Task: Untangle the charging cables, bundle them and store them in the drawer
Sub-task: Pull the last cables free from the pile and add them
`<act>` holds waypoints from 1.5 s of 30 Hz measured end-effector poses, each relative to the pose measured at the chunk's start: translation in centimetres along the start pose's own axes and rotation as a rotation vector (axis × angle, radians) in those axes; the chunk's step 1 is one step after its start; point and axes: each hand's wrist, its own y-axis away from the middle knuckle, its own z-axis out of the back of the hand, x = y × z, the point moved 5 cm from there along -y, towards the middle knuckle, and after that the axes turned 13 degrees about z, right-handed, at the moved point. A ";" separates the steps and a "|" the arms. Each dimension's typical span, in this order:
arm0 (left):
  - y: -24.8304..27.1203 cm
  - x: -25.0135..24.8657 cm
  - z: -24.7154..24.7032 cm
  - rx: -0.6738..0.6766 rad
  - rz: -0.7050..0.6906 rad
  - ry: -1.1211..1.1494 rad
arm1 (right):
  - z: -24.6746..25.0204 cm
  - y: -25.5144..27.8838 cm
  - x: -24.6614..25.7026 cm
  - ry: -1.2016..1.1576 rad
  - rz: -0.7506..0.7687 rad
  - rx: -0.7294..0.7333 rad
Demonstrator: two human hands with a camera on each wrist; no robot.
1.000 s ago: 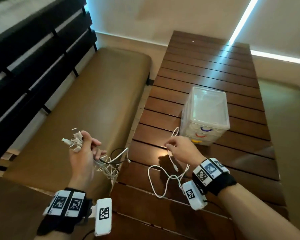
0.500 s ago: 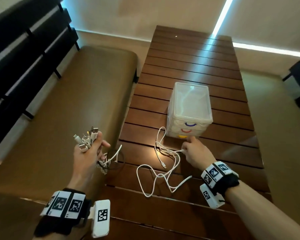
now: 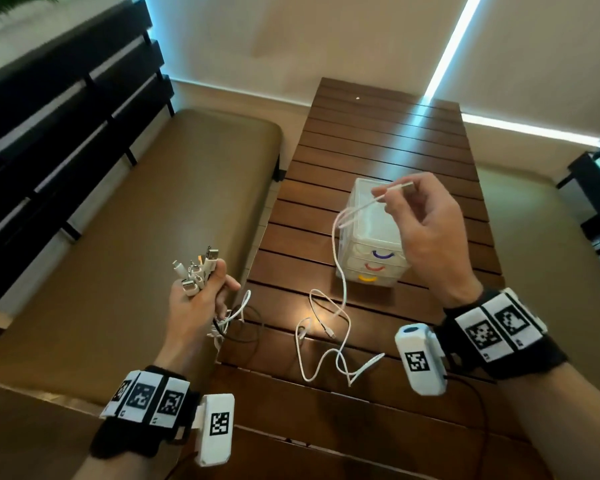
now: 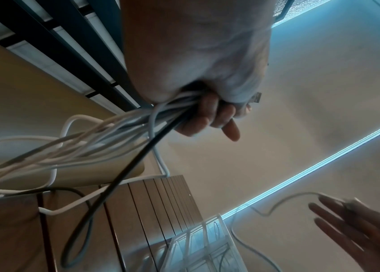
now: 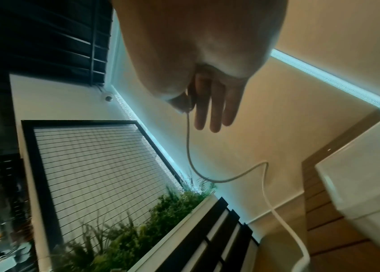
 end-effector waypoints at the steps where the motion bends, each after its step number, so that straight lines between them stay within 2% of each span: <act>1: 0.3 -0.1 0.0 -0.005 -0.005 0.000 | -1.2 -0.2 0.5 -0.034 0.003 0.031; 2: 0.6 -0.2 0.0 -0.015 -0.012 0.002 | -2.6 -0.2 0.8 -0.049 -0.012 0.106; 5: 1.7 -0.5 0.0 -0.026 -0.036 0.009 | -7.7 0.8 1.5 0.067 -0.006 0.449; 11: 3.9 -1.3 0.2 0.052 -0.081 0.070 | -15.4 4.6 4.6 0.017 0.010 0.671; 16: 3.8 -1.1 1.7 0.004 -0.060 -0.006 | -18.6 5.9 5.7 -0.023 -0.016 0.685; 19: 3.4 -0.9 2.6 -0.030 -0.029 0.037 | -20.2 6.5 5.0 -0.029 -0.037 0.670; 23: 3.7 -1.1 3.3 -0.105 -0.027 -0.022 | -21.5 7.0 4.0 -0.108 -0.061 0.632; 28: 4.9 -1.5 3.6 -0.104 0.007 0.012 | -22.9 9.7 2.6 -0.486 -0.341 0.661; 30: 5.4 -1.6 3.6 -0.113 0.006 0.040 | -22.4 11.1 2.4 -0.411 -0.293 0.741; 33: 6.0 -1.5 3.3 -0.175 0.012 0.082 | -21.3 11.9 3.9 -0.268 -0.102 0.821; 35: 6.1 -1.4 3.0 -0.204 0.044 0.120 | -21.1 11.7 5.0 -0.239 -0.034 0.926; 38: 5.9 -1.4 2.9 -0.207 0.015 -0.013 | -21.2 11.2 5.2 -0.227 0.004 1.073; 40: 5.6 -1.6 3.0 -0.185 -0.012 -0.092 | -21.4 10.9 5.7 -0.283 0.035 1.062; 42: 5.0 -1.9 3.0 -0.157 -0.016 -0.191 | -22.2 10.6 6.6 -0.372 0.028 0.981; 45: 3.7 -2.6 3.6 -0.137 -0.042 -0.309 | -24.9 9.7 6.3 -0.330 0.038 0.864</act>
